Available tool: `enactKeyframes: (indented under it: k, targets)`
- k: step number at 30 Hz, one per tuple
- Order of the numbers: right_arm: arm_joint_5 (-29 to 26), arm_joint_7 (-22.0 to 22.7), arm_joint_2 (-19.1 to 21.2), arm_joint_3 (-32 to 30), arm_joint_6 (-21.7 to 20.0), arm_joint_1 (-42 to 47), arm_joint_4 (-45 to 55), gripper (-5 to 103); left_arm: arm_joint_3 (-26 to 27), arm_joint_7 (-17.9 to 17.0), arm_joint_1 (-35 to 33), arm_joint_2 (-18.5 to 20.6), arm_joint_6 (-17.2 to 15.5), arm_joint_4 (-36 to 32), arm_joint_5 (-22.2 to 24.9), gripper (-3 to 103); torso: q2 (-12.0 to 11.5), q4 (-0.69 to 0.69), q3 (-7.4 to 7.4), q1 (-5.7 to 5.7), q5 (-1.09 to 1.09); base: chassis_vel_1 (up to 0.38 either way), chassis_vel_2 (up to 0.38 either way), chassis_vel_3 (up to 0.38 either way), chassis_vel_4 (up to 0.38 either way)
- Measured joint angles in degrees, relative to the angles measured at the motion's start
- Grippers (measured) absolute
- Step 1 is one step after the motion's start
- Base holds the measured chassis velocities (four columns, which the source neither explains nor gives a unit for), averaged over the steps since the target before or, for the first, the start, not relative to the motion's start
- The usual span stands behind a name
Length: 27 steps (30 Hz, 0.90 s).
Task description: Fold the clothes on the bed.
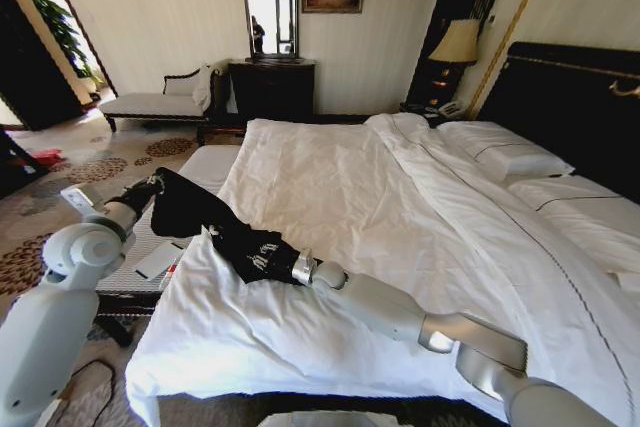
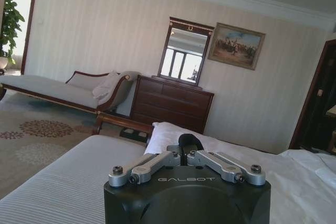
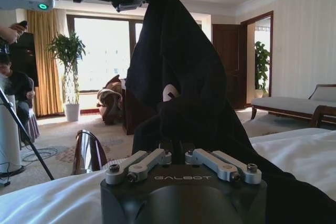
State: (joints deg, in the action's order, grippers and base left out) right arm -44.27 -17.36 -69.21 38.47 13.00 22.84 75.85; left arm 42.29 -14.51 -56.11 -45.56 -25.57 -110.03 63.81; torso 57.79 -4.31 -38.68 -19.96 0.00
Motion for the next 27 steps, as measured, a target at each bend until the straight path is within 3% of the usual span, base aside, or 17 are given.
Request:
enactKeyframes:
  k: [2, 8, 16, 22, 27]
  targets:
    - [-1.1, -1.3, 0.6, -0.5, 0.4, 0.0, 0.6, 2, 0.0, 0.0, 0.1, 0.1, 0.0, 0.1, 0.0, 0, 0.0, 0.0, 0.0, 0.0, 0.0, 0.0, 0.0, 0.0, 0.0]
    - [-2.6, -3.3, 2.7, -1.7, 0.9, 0.3, 2.2, 0, 0.3, 0.0, 0.0, 0.5, 0.0, 0.2, 0.1, 0, 0.0, 0.0, 0.0, 0.0, 0.0, 0.0, 0.0, 0.0, 0.0]
    - [-3.1, -3.2, 9.1, -6.0, 1.0, 0.1, 7.0, 0, 1.5, 0.0, 0.3, 1.6, 0.1, -0.2, 1.4, 0, 0.0, 0.0, 0.0, 0.0, 0.01, 0.0, 0.0, 0.0, 0.0]
    - [-3.2, -2.5, 14.1, -14.5, 0.9, -0.9, 10.6, 0, 3.6, -0.1, 0.8, 3.1, 0.4, -1.8, 4.0, 0, 0.0, 0.0, 0.0, 0.0, 0.01, 0.0, 0.0, 0.0, 0.0]
    - [-5.6, 0.7, 17.5, -21.8, 0.4, 0.3, 16.4, 0, 5.7, 0.2, -0.8, 4.0, 1.1, -5.1, 4.9, 0, 0.0, 0.0, 0.0, 0.0, 0.02, 0.0, 0.0, 0.0, 0.0]
